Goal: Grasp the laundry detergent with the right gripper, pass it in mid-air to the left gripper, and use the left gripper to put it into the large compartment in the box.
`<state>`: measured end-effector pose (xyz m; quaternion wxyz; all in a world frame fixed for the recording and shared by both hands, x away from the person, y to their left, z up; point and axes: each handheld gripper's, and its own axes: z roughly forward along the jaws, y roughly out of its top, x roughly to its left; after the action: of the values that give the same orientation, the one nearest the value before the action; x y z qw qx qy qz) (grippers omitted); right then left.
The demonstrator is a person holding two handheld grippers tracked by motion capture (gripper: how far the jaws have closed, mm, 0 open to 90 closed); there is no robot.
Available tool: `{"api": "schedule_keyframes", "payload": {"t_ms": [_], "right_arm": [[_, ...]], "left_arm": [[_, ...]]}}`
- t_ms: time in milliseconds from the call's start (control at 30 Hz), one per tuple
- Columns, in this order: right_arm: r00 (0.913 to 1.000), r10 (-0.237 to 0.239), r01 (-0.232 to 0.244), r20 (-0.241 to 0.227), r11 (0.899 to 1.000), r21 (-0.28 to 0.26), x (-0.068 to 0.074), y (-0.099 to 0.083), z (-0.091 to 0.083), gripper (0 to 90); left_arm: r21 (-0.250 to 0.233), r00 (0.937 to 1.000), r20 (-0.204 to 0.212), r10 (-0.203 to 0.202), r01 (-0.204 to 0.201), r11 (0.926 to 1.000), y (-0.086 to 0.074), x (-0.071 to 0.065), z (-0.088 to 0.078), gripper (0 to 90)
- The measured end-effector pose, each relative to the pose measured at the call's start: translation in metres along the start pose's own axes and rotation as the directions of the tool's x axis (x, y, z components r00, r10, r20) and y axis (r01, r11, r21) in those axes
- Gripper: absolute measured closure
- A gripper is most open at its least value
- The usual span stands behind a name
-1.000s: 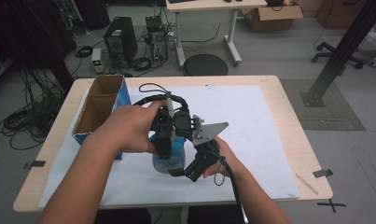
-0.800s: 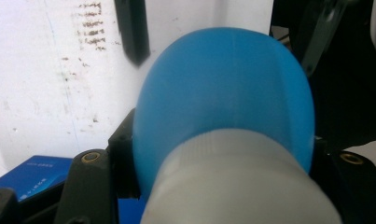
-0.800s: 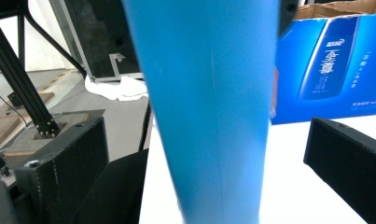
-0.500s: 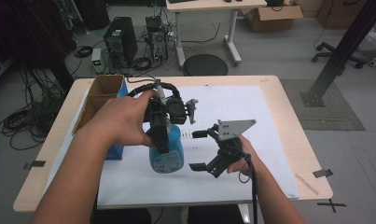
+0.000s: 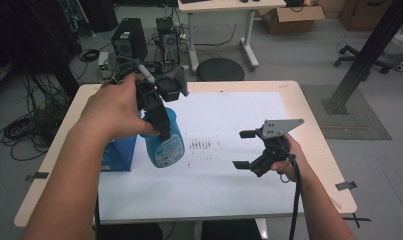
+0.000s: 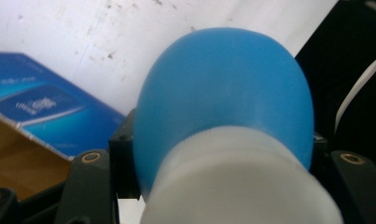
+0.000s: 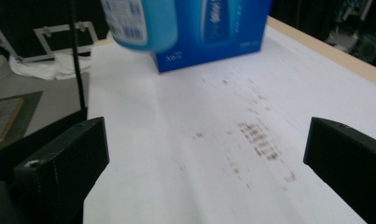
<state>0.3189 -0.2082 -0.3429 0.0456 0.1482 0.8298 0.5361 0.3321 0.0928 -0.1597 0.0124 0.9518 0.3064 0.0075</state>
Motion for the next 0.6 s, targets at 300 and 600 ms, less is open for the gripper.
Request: {"api": "schedule_keyframes", "payload": {"t_ms": [300,600], "right_arm": [[0.997,0.039,-0.045,0.066,0.995,0.09,-0.013,-0.016,-0.019,0.2],[0.9932,0.054,-0.068,0.103,0.989,0.132,-0.018,-0.026,-0.026,0.3]], "left_arm": [[0.012,0.9816,-0.014,-0.19,0.191,0.9816,-0.006,0.019,-0.019,38.2],[-0.01,0.913,-0.02,-0.407,0.407,0.9132,-0.013,0.041,-0.039,38.2]]}}
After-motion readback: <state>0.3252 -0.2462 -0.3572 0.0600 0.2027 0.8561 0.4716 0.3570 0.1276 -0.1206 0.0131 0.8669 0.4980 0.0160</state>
